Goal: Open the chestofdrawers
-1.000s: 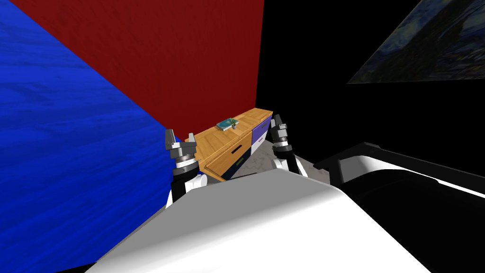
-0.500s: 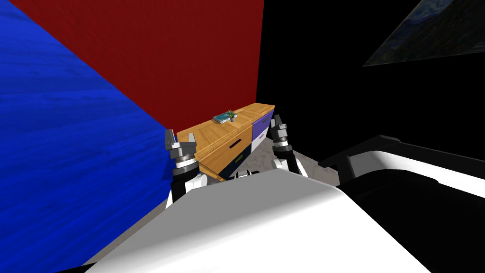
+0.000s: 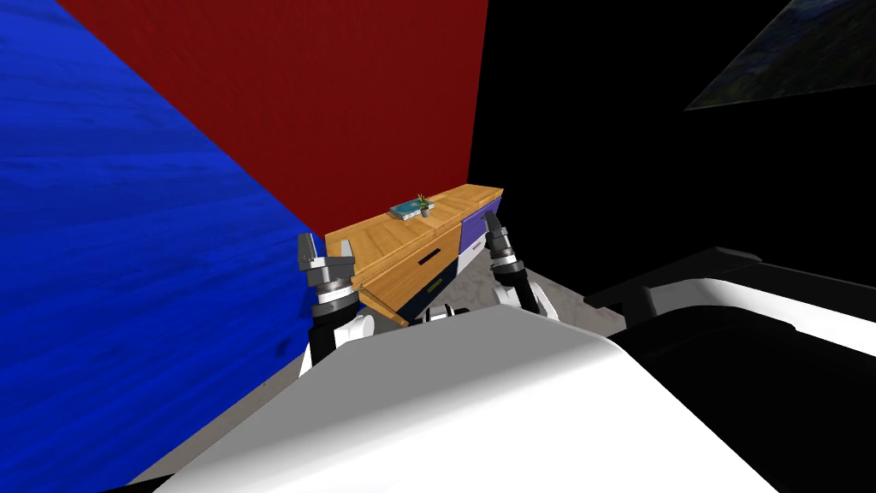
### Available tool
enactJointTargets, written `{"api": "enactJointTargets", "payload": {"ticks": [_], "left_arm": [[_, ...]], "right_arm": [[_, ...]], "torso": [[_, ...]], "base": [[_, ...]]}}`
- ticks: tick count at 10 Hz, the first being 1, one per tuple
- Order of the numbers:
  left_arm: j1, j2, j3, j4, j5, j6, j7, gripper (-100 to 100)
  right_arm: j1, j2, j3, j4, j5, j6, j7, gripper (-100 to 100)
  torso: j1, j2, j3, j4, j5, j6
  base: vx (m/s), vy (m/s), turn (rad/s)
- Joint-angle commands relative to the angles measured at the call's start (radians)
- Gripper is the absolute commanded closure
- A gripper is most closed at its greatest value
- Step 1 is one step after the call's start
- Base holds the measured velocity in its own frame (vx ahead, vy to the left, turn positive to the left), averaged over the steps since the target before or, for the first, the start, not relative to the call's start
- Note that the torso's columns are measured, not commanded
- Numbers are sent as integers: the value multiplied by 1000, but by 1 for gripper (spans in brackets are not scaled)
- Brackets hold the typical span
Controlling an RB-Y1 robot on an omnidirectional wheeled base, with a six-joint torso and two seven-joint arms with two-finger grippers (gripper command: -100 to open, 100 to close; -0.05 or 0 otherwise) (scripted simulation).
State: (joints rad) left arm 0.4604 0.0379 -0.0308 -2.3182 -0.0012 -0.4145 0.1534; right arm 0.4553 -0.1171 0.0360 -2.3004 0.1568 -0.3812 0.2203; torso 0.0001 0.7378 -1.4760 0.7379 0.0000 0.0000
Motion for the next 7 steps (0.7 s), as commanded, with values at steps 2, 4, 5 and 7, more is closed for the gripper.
{"api": "enactJointTargets", "payload": {"ticks": [2,4,5,7], "left_arm": [[0,0,0,0,0,0,0,0],[0,0,0,0,0,0,0,0],[0,0,0,0,0,0,0,0],[0,0,0,0,0,0,0,0]], "right_arm": [[-11,-22,-10,26,35,1,78,-100],[-20,-33,-16,45,60,2,125,-100],[-30,-44,-23,65,88,3,165,-100],[-40,-53,-30,87,117,4,213,-100]], "torso": [[-1,0,0,0,0,0],[0,0,0,0,0,0],[0,0,0,0,0,0],[0,0,0,0,0,0]], "base": [[3,21,53],[0,19,56],[4,25,68],[4,27,59]]}}
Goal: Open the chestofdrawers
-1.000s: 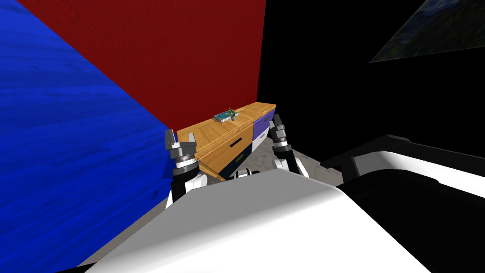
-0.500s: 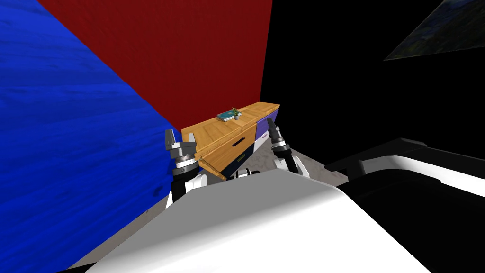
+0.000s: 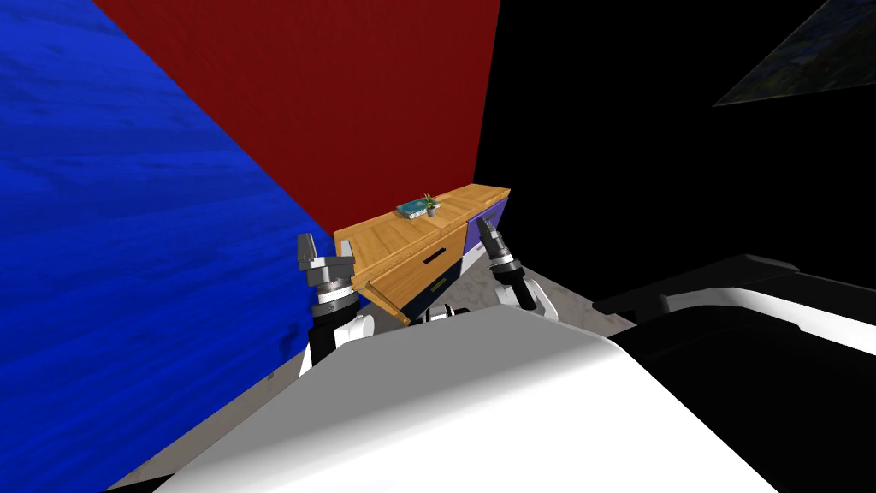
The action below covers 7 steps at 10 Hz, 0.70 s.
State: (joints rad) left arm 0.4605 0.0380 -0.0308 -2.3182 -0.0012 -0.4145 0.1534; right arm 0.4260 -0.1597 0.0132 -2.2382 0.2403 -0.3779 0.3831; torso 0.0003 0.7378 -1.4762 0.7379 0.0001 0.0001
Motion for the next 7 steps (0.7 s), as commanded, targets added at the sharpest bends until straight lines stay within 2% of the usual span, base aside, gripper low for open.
{"api": "enactJointTargets", "payload": {"ticks": [1,4,5,6,7], "left_arm": [[0,0,0,0,0,0,0,0],[0,0,0,0,0,0,0,0],[0,0,0,0,0,0,0,0],[0,0,0,0,0,0,0,0],[0,0,0,0,0,0,0,0]], "right_arm": [[-11,-11,-7,25,34,1,69,-100],[-33,-28,-23,72,97,3,157,-100],[-33,-28,-23,72,97,3,185,-100],[-45,-36,-31,97,131,4,214,-100],[-45,-36,-31,97,131,4,245,-100]], "torso": [[0,0,0,0,0,0],[-1,0,0,0,0,0],[0,0,0,0,0,0],[0,0,0,0,0,0],[0,0,0,0,0,0]], "base": [[3,23,46],[3,23,82],[2,22,43],[4,28,90],[3,23,53]]}}
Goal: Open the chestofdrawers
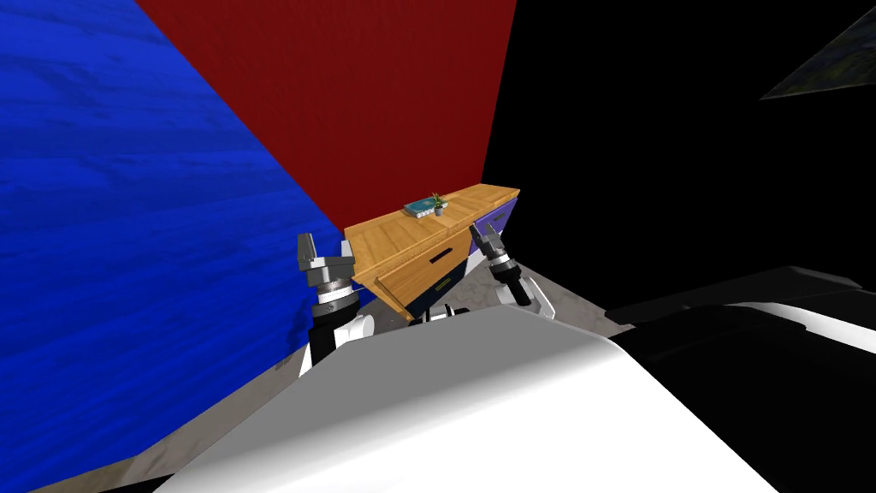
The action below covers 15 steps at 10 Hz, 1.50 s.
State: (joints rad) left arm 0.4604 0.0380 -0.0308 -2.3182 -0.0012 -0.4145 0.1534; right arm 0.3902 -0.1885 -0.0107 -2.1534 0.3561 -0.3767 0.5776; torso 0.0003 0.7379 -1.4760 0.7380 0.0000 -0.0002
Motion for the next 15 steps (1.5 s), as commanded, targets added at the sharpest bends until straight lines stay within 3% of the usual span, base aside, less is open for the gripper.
{"api": "enactJointTargets", "payload": {"ticks": [1,3,6,8,11,13,14,15], "left_arm": [[0,0,0,0,0,0,0,0],[0,0,0,0,0,0,0,0],[0,0,0,0,0,0,0,0],[0,0,0,0,0,0,0,0],[0,0,0,0,0,0,0,0],[0,0,0,0,0,0,0,0],[0,0,0,0,0,0,0,0],[0,0,0,0,0,0,0,0]], "right_arm": [[-21,-15,-15,38,50,4,80,-100],[-21,-15,-15,38,50,4,121,-100],[-47,-28,-32,94,123,7,216,-100],[-47,-28,-32,94,123,7,257,-100],[-75,-38,-49,153,197,10,351,-100],[-75,-38,-49,153,197,10,397,-100],[-89,-42,-57,184,235,12,432,-100],[-89,-42,-57,184,235,12,460,-100]], "torso": [[-1,0,0,0,0,0],[-1,0,0,0,0,0],[0,0,0,0,0,0],[0,0,0,0,0,0],[0,0,0,0,0,0],[0,0,0,0,0,0],[-1,0,0,0,0,0],[0,0,0,0,0,0]], "base": [[2,23,85],[2,16,27],[0,20,89],[-1,15,20],[-3,18,82],[-2,10,33],[-4,12,99],[-6,10,62]]}}
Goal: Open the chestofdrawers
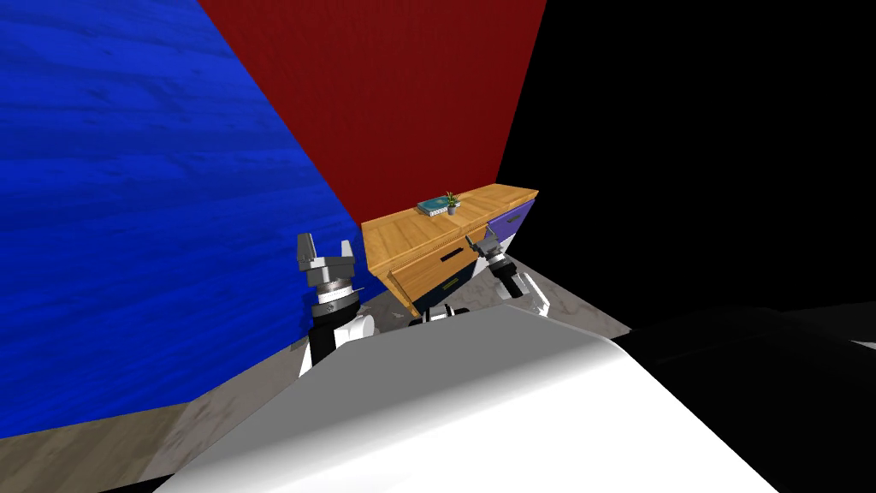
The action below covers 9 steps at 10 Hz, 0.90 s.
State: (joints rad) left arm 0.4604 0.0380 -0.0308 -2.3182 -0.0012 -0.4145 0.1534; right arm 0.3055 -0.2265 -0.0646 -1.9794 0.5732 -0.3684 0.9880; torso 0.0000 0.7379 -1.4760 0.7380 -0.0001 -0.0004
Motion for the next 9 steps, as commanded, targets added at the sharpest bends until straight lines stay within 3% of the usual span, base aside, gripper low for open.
{"api": "enactJointTargets", "payload": {"ticks": [1,2,4,5,7,8,9], "left_arm": [[0,0,0,0,0,0,0,0],[0,0,0,0,0,0,0,0],[0,0,0,0,0,0,0,0],[0,0,0,0,0,0,0,0],[0,0,0,0,0,0,0,0],[0,0,0,0,0,0,0,0],[0,0,0,0,0,0,0,0]], "right_arm": [[-4,-3,-3,10,18,3,58,-100],[-19,-7,-12,42,55,5,99,-100],[-19,-7,-12,42,55,5,129,-100],[-34,-9,-20,74,93,6,169,-100],[-34,-9,-20,74,93,6,201,-100],[-49,-11,-28,107,131,8,242,-100],[-49,-11,-28,107,131,8,267,-100]], "torso": [[0,0,0,0,0,1],[0,0,0,0,0,1],[0,0,0,0,0,1],[0,0,0,0,0,1],[0,0,0,0,0,1],[0,0,0,0,0,1],[0,0,0,0,0,0]], "base": [[-2,5,-7],[-7,12,90],[-4,5,34],[-11,9,105],[-7,5,22],[-11,6,89],[-11,5,69]]}}
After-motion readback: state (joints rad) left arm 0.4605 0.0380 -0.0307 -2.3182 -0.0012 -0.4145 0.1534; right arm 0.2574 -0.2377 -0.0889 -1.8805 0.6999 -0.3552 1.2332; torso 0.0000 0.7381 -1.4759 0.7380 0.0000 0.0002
